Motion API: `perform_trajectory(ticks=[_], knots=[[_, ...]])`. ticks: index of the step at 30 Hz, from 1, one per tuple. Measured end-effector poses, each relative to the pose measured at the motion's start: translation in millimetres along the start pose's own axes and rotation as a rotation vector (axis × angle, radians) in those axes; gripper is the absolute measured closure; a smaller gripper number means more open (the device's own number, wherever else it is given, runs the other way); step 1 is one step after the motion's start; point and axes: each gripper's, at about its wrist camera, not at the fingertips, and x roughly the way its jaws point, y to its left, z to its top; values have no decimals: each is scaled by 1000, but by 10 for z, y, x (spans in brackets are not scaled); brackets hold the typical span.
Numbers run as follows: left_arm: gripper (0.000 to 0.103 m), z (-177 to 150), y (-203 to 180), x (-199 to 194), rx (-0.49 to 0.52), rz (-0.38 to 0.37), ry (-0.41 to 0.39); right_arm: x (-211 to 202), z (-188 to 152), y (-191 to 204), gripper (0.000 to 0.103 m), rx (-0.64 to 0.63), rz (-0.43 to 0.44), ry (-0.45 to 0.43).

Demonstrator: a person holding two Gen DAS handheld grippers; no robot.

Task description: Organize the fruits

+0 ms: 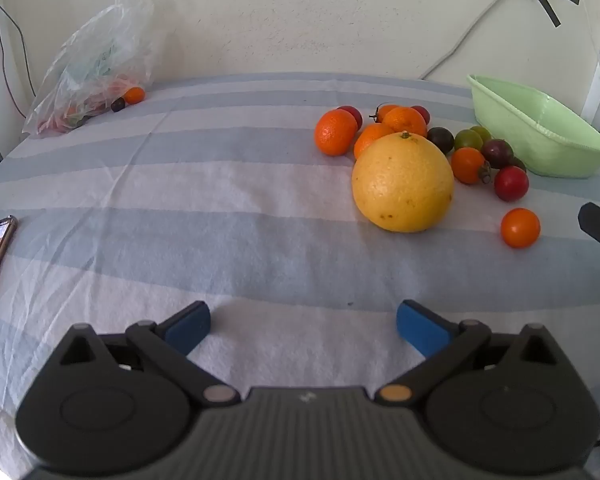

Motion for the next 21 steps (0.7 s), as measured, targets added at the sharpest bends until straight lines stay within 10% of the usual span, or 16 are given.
perform_trajectory(ticks=[21], knots=[[0,-20,-12,-4,8,-3,-35,-9,-19,-9,0,13,0,-5]])
